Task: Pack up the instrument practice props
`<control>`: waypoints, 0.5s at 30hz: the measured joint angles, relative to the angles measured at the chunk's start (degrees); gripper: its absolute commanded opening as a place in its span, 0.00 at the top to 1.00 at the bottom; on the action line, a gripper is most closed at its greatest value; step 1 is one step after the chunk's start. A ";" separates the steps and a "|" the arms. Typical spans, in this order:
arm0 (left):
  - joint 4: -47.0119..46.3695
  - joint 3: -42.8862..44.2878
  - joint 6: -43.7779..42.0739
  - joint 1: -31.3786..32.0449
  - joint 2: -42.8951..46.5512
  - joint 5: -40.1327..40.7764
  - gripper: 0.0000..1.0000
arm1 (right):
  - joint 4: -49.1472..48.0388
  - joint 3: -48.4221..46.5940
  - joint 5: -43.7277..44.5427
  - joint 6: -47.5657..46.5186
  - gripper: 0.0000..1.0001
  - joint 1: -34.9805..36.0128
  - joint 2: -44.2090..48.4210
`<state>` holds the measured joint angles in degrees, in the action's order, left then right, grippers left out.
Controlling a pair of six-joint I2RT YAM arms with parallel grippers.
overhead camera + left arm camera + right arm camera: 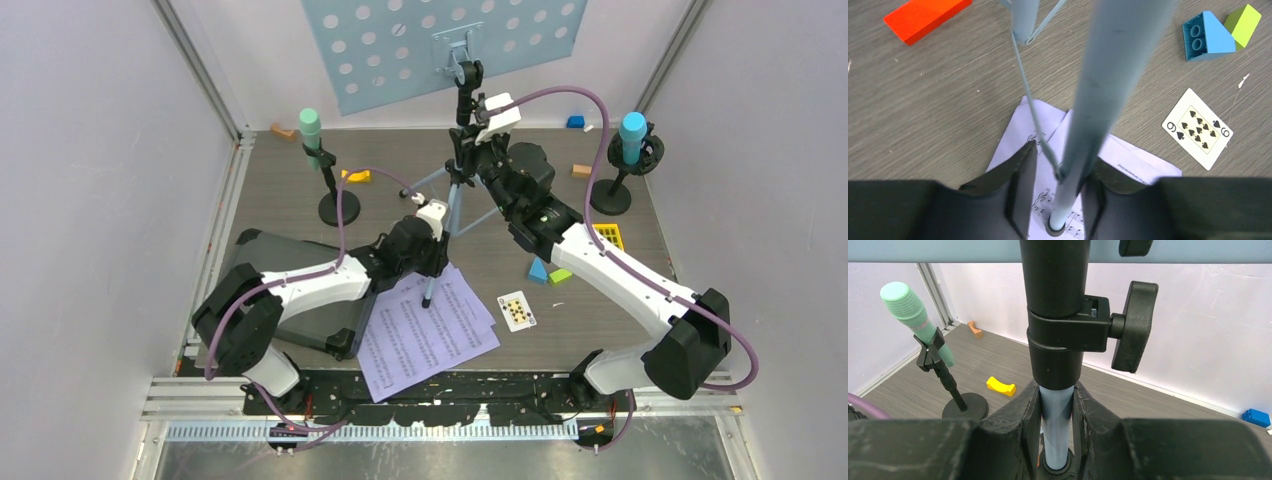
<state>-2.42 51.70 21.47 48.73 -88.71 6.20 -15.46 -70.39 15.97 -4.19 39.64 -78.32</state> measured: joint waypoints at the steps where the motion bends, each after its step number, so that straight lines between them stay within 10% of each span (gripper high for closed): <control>1: -0.20 0.02 0.31 0.00 -0.11 -0.11 0.76 | -0.17 0.00 0.02 -0.02 1.00 0.00 -0.09; 6: 3.61 3.45 0.13 0.33 -1.70 -0.02 1.00 | -0.59 0.00 0.55 -0.22 1.00 -0.15 -0.37; 15: 8.72 7.15 0.22 0.31 -3.02 0.15 1.00 | -0.76 0.00 0.68 -0.39 1.00 -0.48 -0.48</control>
<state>6.31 58.85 21.69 49.04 -91.72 6.35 -16.23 -70.39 16.64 -4.58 39.16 -78.81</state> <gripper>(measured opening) 0.214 0.295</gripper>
